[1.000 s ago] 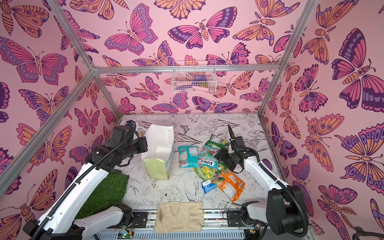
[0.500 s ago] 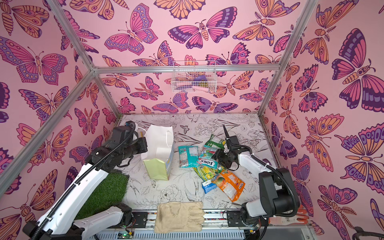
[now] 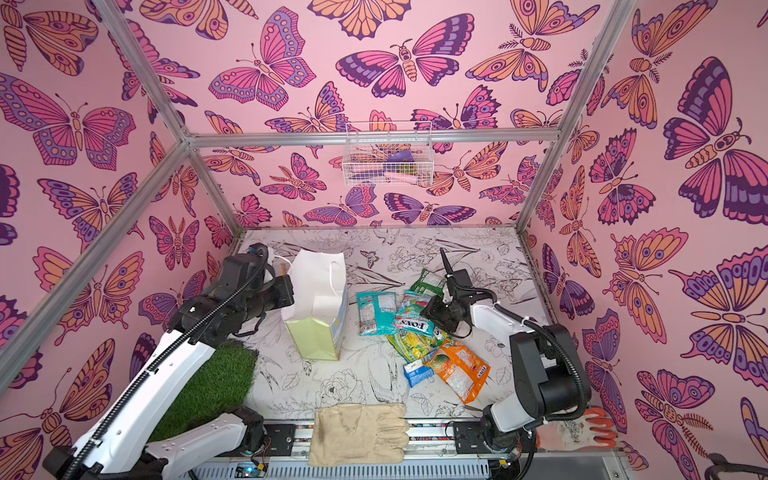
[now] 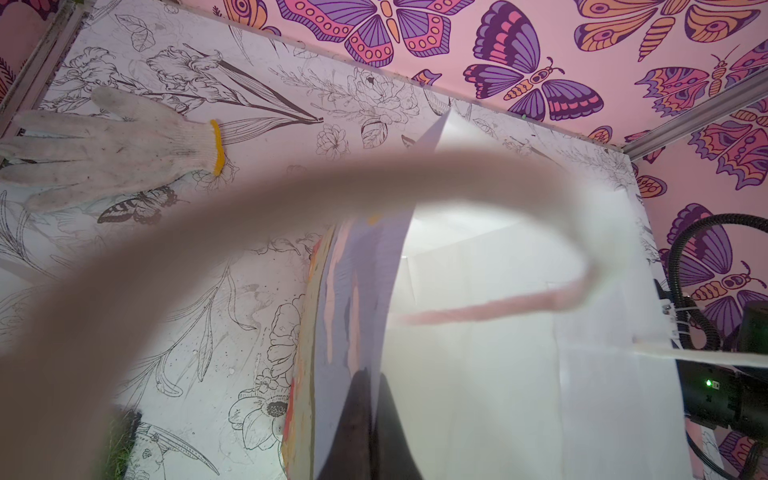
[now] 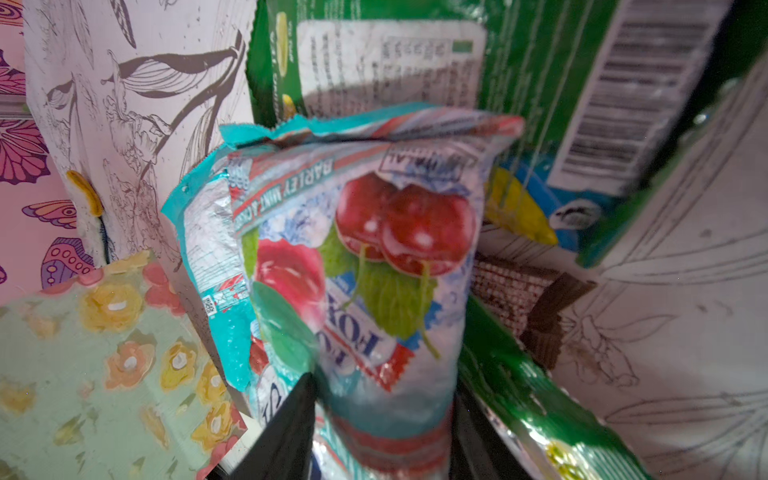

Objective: Place the snacks into the paper bag
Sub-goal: 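Grasp the teal Fox's mint blossom packet with the right gripper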

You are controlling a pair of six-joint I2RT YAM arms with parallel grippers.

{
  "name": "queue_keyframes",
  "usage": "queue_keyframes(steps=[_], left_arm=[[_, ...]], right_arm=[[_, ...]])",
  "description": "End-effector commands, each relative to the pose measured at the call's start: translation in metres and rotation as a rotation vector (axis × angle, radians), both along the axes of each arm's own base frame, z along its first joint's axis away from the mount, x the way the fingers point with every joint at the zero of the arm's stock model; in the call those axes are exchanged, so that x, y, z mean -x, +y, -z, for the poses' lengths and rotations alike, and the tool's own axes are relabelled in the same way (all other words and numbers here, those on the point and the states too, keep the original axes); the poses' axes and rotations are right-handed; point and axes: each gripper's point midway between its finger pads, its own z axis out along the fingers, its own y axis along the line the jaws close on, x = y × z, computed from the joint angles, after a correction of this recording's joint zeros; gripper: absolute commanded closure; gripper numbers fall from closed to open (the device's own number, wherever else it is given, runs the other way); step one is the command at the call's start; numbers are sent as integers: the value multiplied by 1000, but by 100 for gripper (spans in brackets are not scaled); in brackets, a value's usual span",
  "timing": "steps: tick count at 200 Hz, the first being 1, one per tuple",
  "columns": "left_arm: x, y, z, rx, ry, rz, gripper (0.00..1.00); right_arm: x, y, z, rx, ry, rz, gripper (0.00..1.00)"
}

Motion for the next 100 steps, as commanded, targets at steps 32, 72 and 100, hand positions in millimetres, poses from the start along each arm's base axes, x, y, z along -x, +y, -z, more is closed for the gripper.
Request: queue_keyframes(steps=[32,72,100], left_arm=[[2,2,4,15,6,-13,100],[2,1,5,21,12,-18,100],[1,1,3,25,6,-21,100]], right_arm=[[-9,1,-13,15,-49,1,81],[-4,-1,-24,27,-67,2,93],[0,2,-38,43,-98,-10,94]])
